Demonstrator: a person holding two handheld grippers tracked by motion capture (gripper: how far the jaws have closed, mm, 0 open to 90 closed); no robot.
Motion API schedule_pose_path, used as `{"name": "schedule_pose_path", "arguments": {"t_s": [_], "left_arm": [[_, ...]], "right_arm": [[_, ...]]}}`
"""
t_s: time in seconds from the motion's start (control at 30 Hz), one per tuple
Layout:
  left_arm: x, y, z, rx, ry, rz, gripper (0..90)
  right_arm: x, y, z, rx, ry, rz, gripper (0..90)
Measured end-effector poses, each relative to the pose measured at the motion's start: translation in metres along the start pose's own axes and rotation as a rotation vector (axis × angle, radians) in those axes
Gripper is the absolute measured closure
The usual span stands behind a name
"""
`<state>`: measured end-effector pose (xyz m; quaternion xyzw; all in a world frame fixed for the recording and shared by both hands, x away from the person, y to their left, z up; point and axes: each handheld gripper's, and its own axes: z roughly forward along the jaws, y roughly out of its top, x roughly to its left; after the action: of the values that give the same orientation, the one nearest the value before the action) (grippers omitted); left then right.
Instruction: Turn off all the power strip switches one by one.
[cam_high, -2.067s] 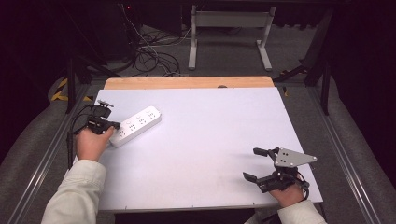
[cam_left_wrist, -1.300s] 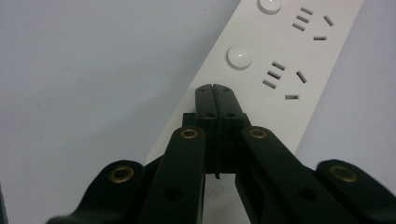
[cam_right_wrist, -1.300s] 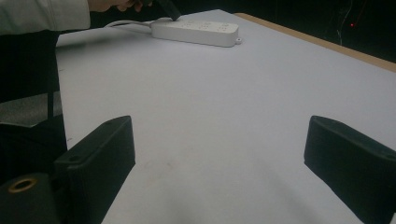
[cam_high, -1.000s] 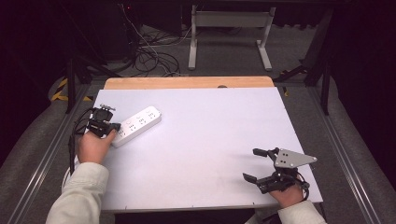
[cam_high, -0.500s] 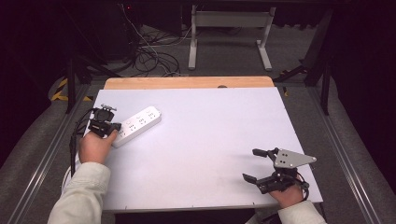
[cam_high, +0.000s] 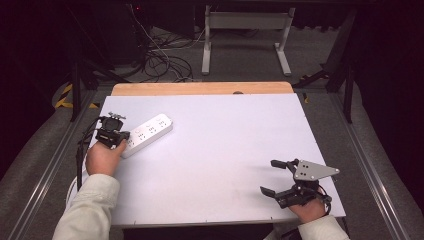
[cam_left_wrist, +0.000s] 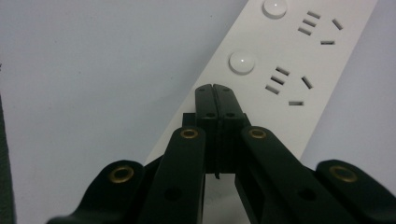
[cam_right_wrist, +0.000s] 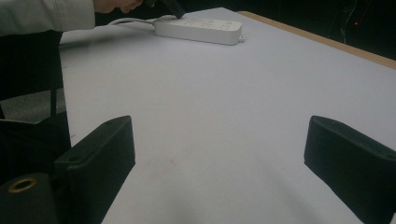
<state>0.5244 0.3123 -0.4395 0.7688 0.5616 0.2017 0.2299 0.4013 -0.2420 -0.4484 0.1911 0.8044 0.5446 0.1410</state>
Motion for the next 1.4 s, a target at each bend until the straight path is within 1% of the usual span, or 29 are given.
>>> {"name": "schedule_pose_path", "arguments": {"t_s": [0.03,0.07,0.1,0.13,0.17,0.2,0.27,0.33,0.4,0.47,0.53,0.63,0.67,0.73,0.83,1.0,1.07,1.1,1.13,1.17,1.3,1.33,1.4], "left_arm": [[0.001,0.001,-0.002,-0.018,-0.023,0.0,90.0],[0.002,0.002,-0.004,-0.04,-0.031,-0.001,90.0],[0.005,0.004,-0.01,-0.077,-0.058,-0.023,90.0],[0.005,0.004,-0.01,-0.077,-0.058,-0.023,90.0],[0.005,0.007,-0.014,-0.089,-0.061,-0.014,90.0],[0.004,0.008,-0.016,-0.094,-0.064,-0.012,90.0],[0.003,0.01,-0.016,-0.089,-0.065,0.005,90.0],[0.002,0.011,-0.016,-0.093,-0.064,0.004,90.0],[0.001,0.012,-0.016,-0.101,-0.072,0.004,90.0],[0.0,0.013,-0.017,-0.101,-0.083,-0.001,90.0],[0.001,0.015,-0.017,-0.106,-0.109,0.005,90.0],[0.001,0.016,-0.017,-0.11,-0.119,0.009,90.0],[0.001,0.018,-0.016,-0.104,-0.126,0.008,90.0],[0.002,0.019,-0.014,-0.106,-0.137,0.009,90.0],[0.001,0.02,-0.01,-0.103,-0.143,0.003,90.0],[-0.002,0.022,0.002,-0.071,-0.155,-0.004,90.0],[-0.003,0.022,0.007,-0.065,-0.152,-0.007,90.0],[-0.003,0.022,0.008,-0.055,-0.147,-0.009,90.0],[-0.004,0.022,0.01,-0.05,-0.141,-0.018,90.0],[-0.003,0.022,0.011,-0.044,-0.138,-0.012,90.0],[-0.003,0.022,0.015,-0.031,-0.114,-0.02,90.0],[-0.002,0.021,0.015,-0.033,-0.122,-0.023,90.0],[-0.003,0.022,0.015,-0.037,-0.119,-0.032,90.0]], "right_arm": [[0.0,0.0,0.0,-0.002,0.0,0.001,9.5],[0.0,0.0,0.0,-0.002,-0.001,0.0,9.5],[0.0,0.001,0.001,0.003,-0.003,-0.001,9.4],[-0.001,0.001,0.001,0.003,-0.002,0.0,9.5],[-0.001,0.001,0.001,0.004,-0.003,-0.001,9.5],[-0.001,0.001,0.001,0.005,-0.002,-0.001,9.5],[-0.001,0.0,0.001,0.004,0.0,-0.001,9.4],[-0.001,0.0,0.001,0.005,-0.001,-0.001,9.5],[-0.001,0.0,0.001,0.003,0.0,-0.001,9.5],[-0.001,0.0,0.0,0.001,-0.001,-0.001,9.5],[-0.001,0.0,0.0,0.0,0.0,0.002,9.5],[-0.001,0.0,0.001,0.001,0.002,0.002,9.4],[-0.001,0.0,0.001,0.002,0.001,0.002,9.5],[-0.001,0.0,0.001,0.003,0.003,0.002,9.5],[-0.001,0.0,0.001,0.002,0.002,0.002,9.4],[-0.001,0.0,0.001,0.003,0.006,0.005,9.4],[-0.001,0.0,0.001,0.003,0.007,0.005,9.5],[-0.002,0.0,0.001,0.004,0.006,0.004,9.5],[-0.002,-0.001,0.001,0.003,0.007,0.003,9.5],[-0.002,-0.001,0.001,0.003,0.007,0.003,9.5],[-0.001,-0.001,0.002,0.004,0.011,0.004,9.5],[-0.001,-0.001,0.002,0.004,0.011,0.004,9.5],[-0.001,-0.001,0.002,0.003,0.011,0.004,9.5]]}}
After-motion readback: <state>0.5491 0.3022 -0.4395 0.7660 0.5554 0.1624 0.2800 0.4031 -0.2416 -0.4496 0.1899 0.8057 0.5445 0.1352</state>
